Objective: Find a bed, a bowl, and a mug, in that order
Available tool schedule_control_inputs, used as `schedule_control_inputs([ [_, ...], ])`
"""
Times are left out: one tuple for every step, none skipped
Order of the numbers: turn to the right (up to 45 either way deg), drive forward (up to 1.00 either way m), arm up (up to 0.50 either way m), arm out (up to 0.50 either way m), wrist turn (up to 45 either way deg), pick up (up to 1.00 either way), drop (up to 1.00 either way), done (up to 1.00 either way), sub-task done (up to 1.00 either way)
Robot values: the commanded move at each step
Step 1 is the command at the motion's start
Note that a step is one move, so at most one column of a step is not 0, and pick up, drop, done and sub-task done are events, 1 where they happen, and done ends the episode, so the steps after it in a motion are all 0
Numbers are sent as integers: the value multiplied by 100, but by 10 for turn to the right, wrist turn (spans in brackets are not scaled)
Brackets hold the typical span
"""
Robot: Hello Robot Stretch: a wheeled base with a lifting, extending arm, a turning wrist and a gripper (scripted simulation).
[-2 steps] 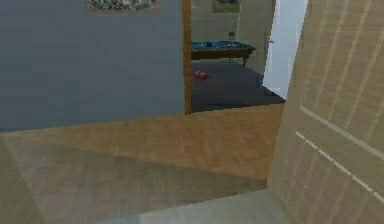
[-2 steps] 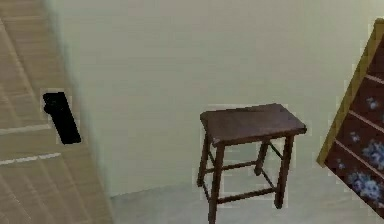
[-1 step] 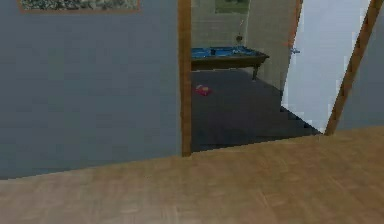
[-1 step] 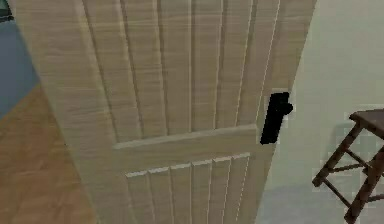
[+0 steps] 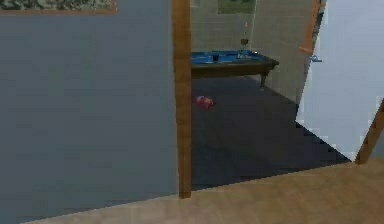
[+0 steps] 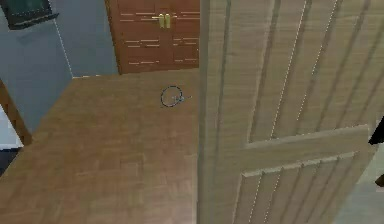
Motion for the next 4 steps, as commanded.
schedule_control_inputs([
  [180, 0, 0, 0, 0, 0, 0, 0, 0],
  [0, 85, 0, 0, 0, 0, 0, 0, 0],
  [60, 0, 0, 0, 0, 0, 0, 0, 0],
  [0, 100, 0, 0, 0, 0, 0, 0, 0],
])
